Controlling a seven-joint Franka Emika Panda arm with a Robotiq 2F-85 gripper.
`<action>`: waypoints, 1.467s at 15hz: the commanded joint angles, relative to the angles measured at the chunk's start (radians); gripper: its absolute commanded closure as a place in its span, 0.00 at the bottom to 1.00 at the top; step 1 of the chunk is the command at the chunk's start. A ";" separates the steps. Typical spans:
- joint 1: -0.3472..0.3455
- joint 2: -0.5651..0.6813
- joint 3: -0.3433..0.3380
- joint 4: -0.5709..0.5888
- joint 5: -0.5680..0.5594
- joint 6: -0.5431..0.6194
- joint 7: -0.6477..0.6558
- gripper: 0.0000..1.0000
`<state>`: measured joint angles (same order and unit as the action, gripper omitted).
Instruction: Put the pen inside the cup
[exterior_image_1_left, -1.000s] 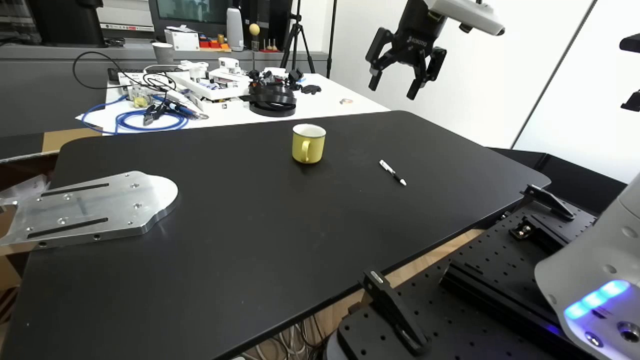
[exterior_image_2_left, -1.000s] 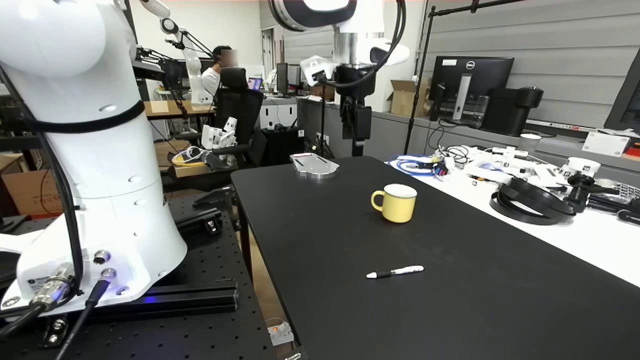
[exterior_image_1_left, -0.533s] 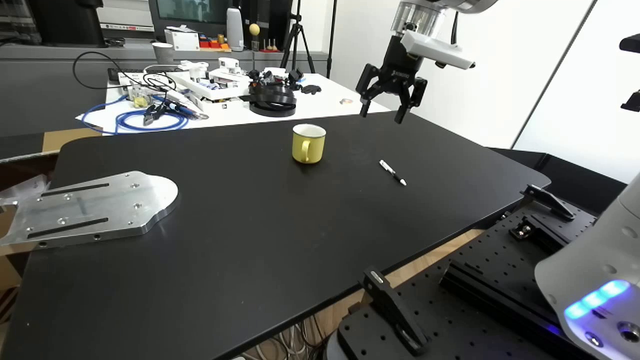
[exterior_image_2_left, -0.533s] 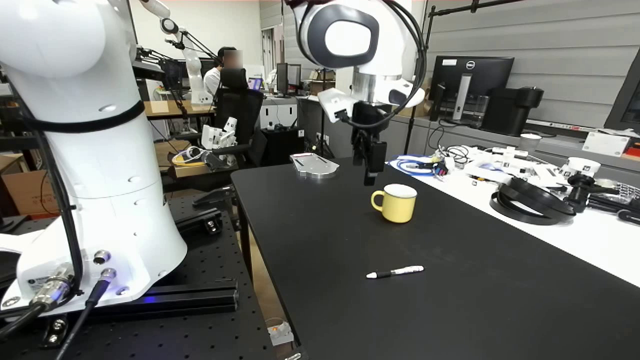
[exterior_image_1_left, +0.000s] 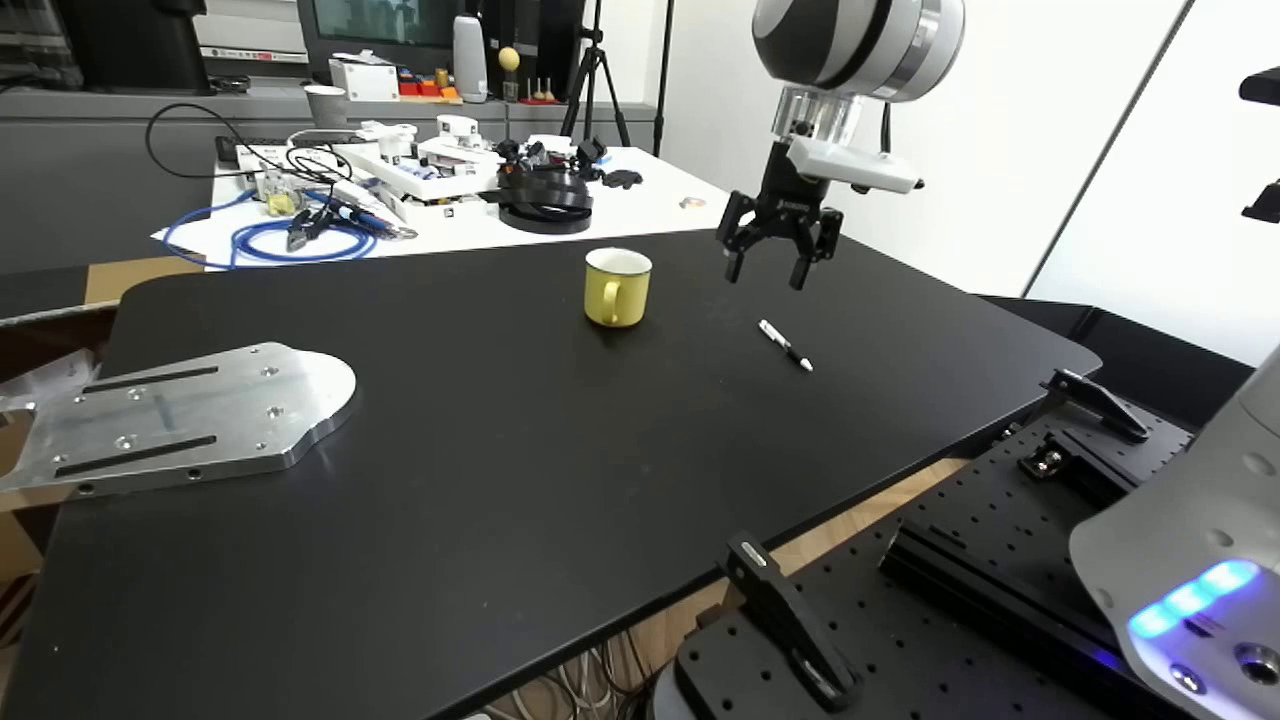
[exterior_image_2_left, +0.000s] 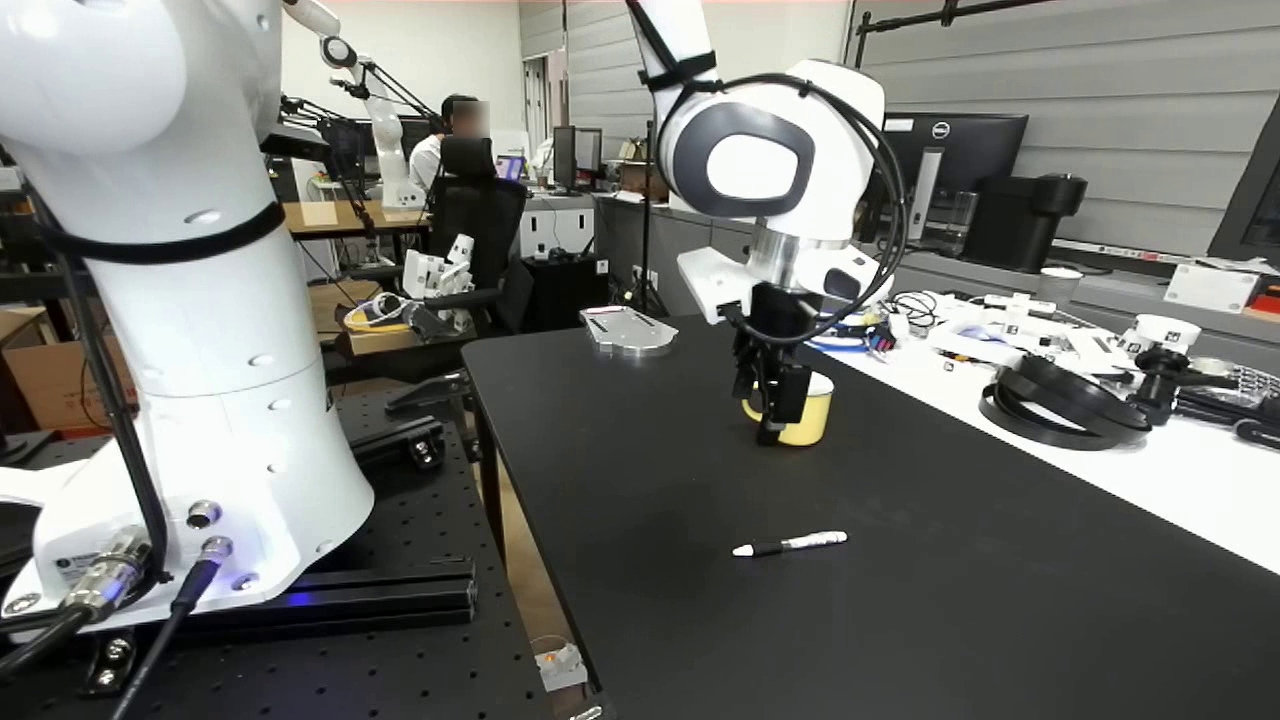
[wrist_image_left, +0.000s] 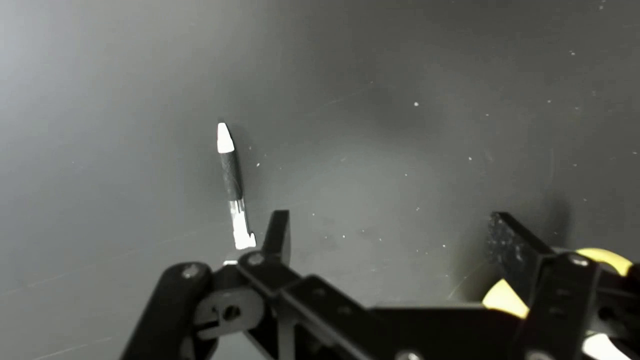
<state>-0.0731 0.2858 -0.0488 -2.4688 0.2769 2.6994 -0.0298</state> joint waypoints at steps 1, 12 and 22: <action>-0.013 0.106 0.001 0.033 -0.038 0.045 0.016 0.00; -0.062 0.201 0.010 0.023 -0.054 0.114 0.017 0.00; -0.067 0.203 0.013 0.026 -0.053 0.113 0.016 0.00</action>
<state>-0.1255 0.4896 -0.0467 -2.4433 0.2440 2.8133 -0.0285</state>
